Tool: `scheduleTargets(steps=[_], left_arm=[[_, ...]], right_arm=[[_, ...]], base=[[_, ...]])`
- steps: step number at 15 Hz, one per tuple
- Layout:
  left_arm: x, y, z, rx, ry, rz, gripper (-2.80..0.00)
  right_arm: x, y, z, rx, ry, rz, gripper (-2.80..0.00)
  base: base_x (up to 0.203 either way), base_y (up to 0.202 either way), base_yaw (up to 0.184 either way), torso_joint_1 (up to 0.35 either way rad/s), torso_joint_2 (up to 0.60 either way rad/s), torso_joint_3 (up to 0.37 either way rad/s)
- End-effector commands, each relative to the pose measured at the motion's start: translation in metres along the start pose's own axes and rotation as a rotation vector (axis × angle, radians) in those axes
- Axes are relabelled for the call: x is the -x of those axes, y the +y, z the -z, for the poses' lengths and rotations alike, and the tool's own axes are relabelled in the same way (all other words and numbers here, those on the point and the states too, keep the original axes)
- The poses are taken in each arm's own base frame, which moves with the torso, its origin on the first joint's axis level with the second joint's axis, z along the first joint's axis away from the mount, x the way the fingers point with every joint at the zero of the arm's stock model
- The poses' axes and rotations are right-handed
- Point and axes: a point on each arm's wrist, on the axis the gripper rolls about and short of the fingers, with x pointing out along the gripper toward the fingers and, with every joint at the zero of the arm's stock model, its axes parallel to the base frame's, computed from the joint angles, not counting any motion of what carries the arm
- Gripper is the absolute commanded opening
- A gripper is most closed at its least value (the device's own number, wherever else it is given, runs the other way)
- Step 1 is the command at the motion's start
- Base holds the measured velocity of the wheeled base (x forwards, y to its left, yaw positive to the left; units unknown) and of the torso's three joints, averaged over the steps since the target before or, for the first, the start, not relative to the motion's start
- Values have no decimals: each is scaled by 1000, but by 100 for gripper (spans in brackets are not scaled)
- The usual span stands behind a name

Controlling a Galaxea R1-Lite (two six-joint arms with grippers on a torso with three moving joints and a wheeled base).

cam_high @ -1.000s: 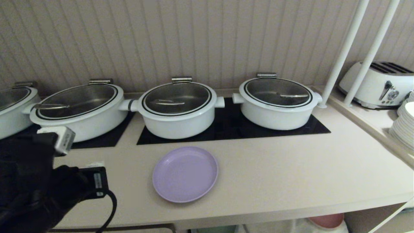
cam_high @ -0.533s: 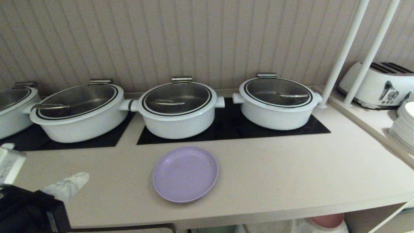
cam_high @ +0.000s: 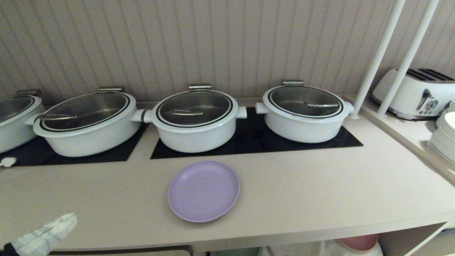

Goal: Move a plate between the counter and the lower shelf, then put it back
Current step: Pick up the plate

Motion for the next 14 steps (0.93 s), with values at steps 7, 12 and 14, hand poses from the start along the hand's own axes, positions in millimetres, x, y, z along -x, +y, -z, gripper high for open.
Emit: scheduleTargets(steps=[7, 12, 14], left_arm=[[23, -8, 30, -71, -72, 65, -280], [35, -12, 41, -77, -42, 97, -280], [42, -15, 46, -80, -31, 130, -280]], right_arm=[[0, 0, 0, 0, 1, 0, -280], [0, 0, 0, 0, 1, 0, -280], [0, 0, 0, 0, 1, 0, -280]], base=[[0, 0, 0, 0, 0, 0], [0, 0, 0, 0, 0, 0], [0, 0, 0, 0, 0, 0]])
